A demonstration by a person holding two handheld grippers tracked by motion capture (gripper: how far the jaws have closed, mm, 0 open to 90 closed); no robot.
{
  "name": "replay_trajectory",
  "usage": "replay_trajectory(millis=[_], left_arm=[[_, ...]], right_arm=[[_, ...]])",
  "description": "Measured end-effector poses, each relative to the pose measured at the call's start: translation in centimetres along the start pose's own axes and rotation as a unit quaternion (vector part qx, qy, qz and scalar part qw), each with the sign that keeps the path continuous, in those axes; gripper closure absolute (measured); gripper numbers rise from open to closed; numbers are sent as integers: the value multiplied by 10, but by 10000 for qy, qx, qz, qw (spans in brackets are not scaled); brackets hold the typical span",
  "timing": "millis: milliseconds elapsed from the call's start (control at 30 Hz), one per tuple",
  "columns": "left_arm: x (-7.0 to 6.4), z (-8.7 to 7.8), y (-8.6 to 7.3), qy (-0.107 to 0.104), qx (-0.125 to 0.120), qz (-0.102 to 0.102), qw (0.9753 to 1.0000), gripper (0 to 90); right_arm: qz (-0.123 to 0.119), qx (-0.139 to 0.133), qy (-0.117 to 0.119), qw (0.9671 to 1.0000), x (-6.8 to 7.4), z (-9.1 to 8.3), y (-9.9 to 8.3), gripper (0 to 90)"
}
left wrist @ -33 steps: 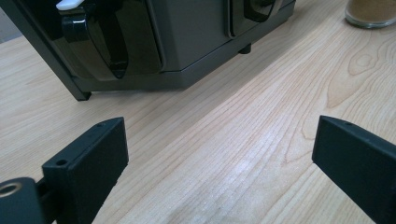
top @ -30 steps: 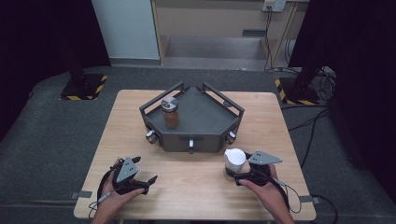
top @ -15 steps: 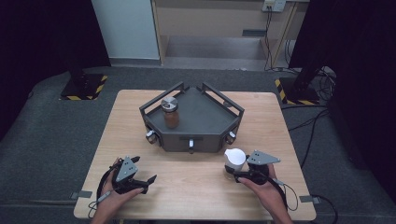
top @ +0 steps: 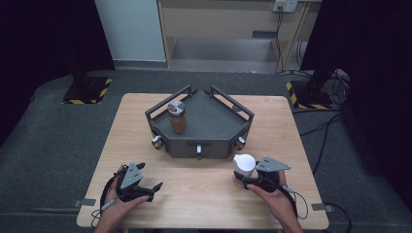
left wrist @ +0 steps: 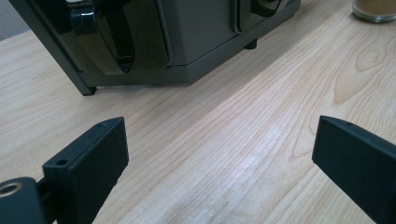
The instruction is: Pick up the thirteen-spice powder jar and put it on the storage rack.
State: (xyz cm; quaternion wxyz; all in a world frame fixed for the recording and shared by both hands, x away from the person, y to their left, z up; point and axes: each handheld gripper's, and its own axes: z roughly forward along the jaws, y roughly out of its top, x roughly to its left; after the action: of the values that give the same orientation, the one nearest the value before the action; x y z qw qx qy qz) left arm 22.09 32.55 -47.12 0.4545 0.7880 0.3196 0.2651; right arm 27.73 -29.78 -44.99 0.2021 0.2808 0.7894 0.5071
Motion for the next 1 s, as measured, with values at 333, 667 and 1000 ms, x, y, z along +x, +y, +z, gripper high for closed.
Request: replay_trajectory(millis=[333,667,1000], left_arm=[[1,0,-1,20,-3,-65,10000,27],[1,0,0,43,11,-55,10000,27],[0,1,0,23,30,-50,10000,26]], right_arm=[[-175,37,-50,9998,5,-9,18,313],[-172,-16,45,9998,9,-20,33,313],[-151,53,-11,9999,10,-29,48,313]])
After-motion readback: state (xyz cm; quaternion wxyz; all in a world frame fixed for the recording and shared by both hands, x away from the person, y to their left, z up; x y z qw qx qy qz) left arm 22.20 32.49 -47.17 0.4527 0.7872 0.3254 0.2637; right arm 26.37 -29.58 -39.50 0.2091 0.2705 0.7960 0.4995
